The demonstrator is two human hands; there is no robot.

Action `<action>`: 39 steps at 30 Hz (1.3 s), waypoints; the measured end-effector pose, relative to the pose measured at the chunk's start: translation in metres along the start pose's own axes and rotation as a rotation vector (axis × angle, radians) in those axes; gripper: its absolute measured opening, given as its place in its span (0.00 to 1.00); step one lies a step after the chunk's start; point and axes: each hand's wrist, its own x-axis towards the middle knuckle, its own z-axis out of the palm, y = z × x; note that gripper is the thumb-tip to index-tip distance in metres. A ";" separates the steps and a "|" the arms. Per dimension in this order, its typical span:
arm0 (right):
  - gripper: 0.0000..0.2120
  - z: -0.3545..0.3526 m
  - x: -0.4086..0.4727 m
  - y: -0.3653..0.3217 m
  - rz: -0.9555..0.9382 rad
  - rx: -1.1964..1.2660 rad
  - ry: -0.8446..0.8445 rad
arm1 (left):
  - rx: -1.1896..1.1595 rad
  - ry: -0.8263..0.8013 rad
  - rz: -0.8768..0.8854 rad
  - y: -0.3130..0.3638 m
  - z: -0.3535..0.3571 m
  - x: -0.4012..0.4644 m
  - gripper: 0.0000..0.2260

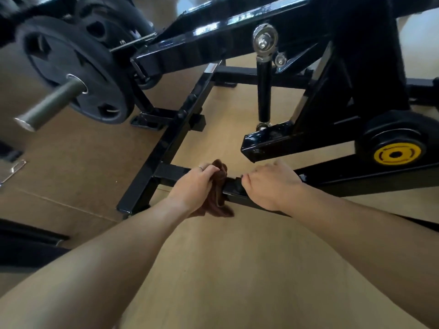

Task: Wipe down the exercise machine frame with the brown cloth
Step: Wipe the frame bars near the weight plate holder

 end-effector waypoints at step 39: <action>0.51 0.017 0.054 -0.050 0.060 -0.015 -0.111 | 0.155 0.128 -0.175 -0.099 -0.052 -0.055 0.20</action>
